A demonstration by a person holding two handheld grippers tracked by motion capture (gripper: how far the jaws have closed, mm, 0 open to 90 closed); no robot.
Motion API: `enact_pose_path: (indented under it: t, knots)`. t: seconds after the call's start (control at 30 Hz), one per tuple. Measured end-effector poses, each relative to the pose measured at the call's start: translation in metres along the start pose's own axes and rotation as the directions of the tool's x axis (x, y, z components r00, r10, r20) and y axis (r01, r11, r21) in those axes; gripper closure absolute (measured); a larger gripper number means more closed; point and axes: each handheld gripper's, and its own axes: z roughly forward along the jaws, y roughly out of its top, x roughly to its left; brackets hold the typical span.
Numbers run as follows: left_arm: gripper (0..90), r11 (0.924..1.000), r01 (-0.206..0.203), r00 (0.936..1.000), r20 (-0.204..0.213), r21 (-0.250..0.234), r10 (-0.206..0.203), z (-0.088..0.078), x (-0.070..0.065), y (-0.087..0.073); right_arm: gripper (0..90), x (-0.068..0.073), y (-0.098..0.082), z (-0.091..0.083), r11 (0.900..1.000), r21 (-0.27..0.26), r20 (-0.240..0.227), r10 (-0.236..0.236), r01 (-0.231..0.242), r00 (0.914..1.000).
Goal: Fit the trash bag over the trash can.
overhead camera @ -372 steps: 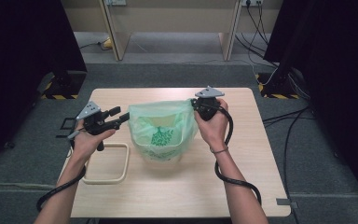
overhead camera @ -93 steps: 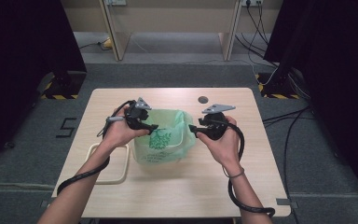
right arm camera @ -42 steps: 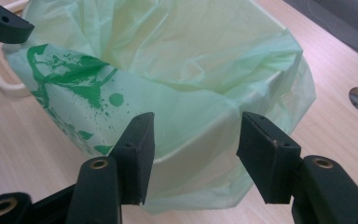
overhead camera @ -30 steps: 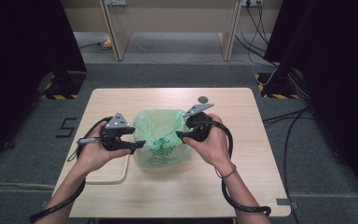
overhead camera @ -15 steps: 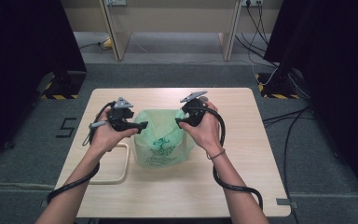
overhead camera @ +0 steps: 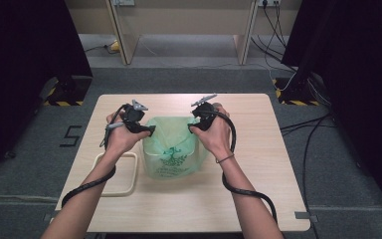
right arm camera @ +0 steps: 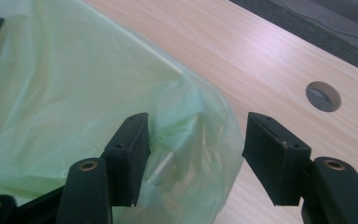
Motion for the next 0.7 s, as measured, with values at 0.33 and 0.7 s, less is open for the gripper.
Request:
enact_pose_path:
  t: [0.33, 0.7]
  knots:
    - [33.1, 0.9988, -0.041, 0.9984, -0.039, 0.027, 0.042, 0.005, -0.002, 0.005, 43.0, 0.002, 0.001, 0.002, 1.0, -0.003, 0.047, -0.014, 0.014, 0.9988]
    - [28.8, 0.9986, 0.027, 0.9943, 0.104, -0.046, -0.022, -0.005, -0.005, 0.016, 40.4, 0.007, 0.007, -0.009, 0.998, -0.06, 0.01, -0.008, 0.009, 0.9999]
